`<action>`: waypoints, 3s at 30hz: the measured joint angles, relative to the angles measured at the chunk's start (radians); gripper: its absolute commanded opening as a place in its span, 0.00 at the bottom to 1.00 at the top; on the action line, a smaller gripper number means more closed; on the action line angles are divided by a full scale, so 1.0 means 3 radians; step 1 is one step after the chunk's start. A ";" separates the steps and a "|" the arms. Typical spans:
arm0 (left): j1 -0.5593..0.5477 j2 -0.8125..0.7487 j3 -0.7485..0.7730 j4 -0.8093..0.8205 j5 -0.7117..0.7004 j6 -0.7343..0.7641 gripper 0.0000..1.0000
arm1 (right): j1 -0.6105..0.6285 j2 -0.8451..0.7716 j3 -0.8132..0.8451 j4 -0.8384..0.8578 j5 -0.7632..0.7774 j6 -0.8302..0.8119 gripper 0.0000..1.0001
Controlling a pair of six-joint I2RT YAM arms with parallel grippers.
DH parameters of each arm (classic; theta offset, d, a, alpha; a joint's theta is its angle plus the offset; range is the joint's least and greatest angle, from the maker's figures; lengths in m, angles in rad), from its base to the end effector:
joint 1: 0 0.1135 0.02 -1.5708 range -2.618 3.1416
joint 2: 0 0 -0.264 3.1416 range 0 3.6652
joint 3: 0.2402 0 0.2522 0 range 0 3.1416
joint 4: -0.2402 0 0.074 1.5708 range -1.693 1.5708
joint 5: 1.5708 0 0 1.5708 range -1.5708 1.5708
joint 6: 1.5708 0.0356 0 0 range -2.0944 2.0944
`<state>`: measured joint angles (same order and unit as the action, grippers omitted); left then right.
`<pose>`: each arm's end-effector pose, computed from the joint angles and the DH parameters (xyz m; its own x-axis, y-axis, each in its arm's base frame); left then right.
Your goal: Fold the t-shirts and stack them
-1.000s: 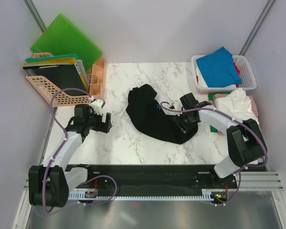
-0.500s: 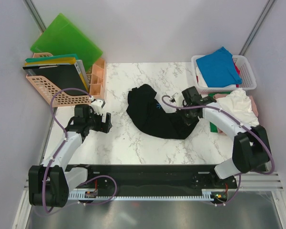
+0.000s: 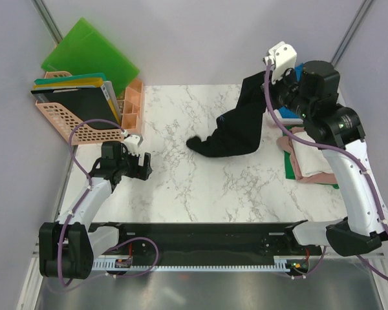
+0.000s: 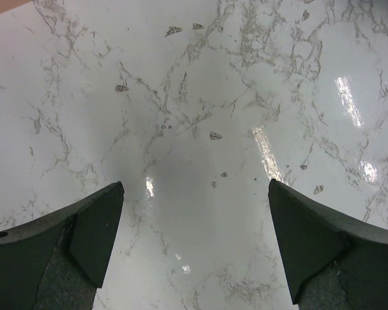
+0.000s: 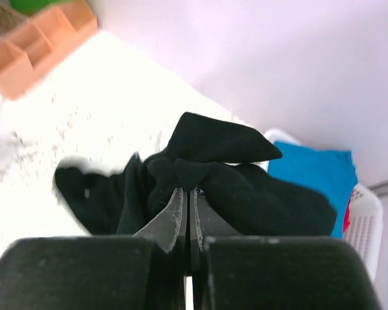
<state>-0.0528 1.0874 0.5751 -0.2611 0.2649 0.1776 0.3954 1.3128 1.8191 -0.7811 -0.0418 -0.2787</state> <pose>0.2170 -0.0208 0.2038 -0.6446 0.2048 -0.7366 0.3575 0.9324 -0.0536 0.2239 0.0951 0.5103 -0.1247 -0.3499 -0.9285 -0.4746 0.8428 -0.2539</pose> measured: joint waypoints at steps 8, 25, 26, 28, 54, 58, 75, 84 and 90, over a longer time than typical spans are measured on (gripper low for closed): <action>0.0000 0.0000 0.0000 0.0000 0.0000 0.0000 1.00 | 0.0121 0.0126 0.0308 -0.0036 -0.0060 0.0080 0.00; 0.0000 -0.0003 0.0000 0.0000 0.0001 0.0000 1.00 | 0.0173 -0.0164 -0.0712 0.0163 0.1184 -0.0158 0.00; 0.0000 -0.0003 0.0000 0.0000 0.0003 0.0000 1.00 | 0.0165 -0.0178 -0.0754 0.0192 0.1253 -0.0159 0.00; 0.0000 -0.0003 0.0000 0.0000 0.0014 0.0003 1.00 | 0.0155 -0.0203 -0.0830 0.0245 0.1359 -0.0159 0.00; -0.0931 0.2981 0.2886 -0.1438 0.2419 0.0923 1.00 | 0.0135 -0.0295 -0.1797 0.0470 0.1625 -0.0085 0.00; -0.1223 0.3389 0.3095 -0.1633 0.2436 0.0898 1.00 | 0.0121 -0.0294 -0.1835 0.0537 0.1630 -0.0095 0.00; -0.1380 0.4152 0.4081 -0.1610 0.2471 0.0444 1.00 | 0.0046 -0.0221 -0.2098 0.0746 0.1615 -0.0123 0.00; -0.1578 0.4439 0.4339 -0.1518 0.2463 0.0163 0.02 | 0.0008 -0.0249 -0.2244 0.0785 0.1615 -0.0164 0.00; -0.1612 0.4490 0.4337 -0.1517 0.2356 0.0128 0.02 | -0.0023 -0.0334 -0.2274 0.0787 0.1614 -0.0169 0.00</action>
<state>-0.5365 2.4344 1.8763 -0.7162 0.9718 0.2161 0.3885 1.2125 1.1370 -0.5449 0.4423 -0.3294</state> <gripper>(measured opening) 0.048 0.010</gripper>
